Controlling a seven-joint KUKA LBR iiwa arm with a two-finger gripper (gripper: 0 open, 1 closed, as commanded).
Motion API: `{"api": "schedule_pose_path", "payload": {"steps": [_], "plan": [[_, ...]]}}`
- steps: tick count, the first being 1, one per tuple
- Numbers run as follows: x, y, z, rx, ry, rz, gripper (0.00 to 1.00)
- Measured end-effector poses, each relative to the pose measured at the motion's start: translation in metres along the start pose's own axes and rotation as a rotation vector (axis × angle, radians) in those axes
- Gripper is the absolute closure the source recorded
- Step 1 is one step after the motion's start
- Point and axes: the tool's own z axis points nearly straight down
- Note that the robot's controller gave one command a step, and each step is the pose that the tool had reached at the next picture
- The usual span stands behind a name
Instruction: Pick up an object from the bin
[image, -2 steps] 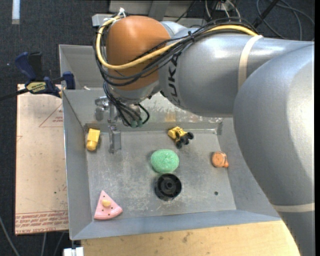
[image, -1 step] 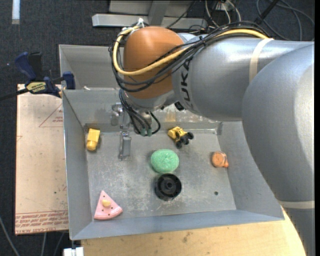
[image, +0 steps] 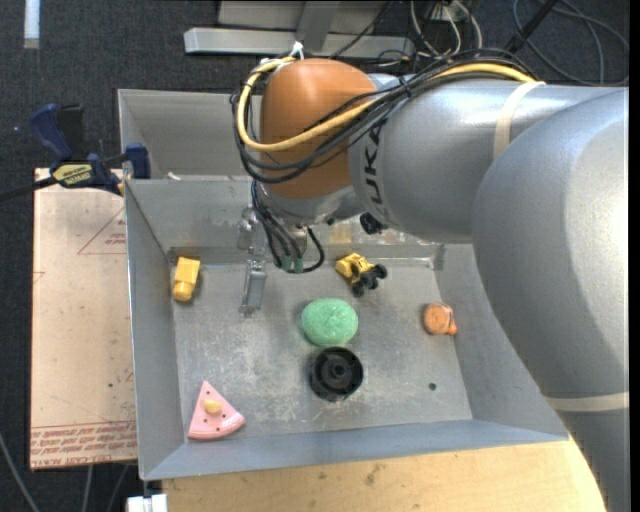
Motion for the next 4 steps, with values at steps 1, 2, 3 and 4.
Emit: {"api": "schedule_pose_path", "payload": {"steps": [1, 2, 3, 4], "plan": [[-0.007, -0.01, 0.004, -0.001, -0.001, -0.217, 0.0], [-0.014, -0.03, 0.0, -0.001, -0.001, -0.012, 0.0], [0.003, -0.057, -0.01, 0.001, 0.001, 0.025, 0.0], [0.009, -0.071, -0.001, 0.0, -0.001, -0.146, 0.0]]}}
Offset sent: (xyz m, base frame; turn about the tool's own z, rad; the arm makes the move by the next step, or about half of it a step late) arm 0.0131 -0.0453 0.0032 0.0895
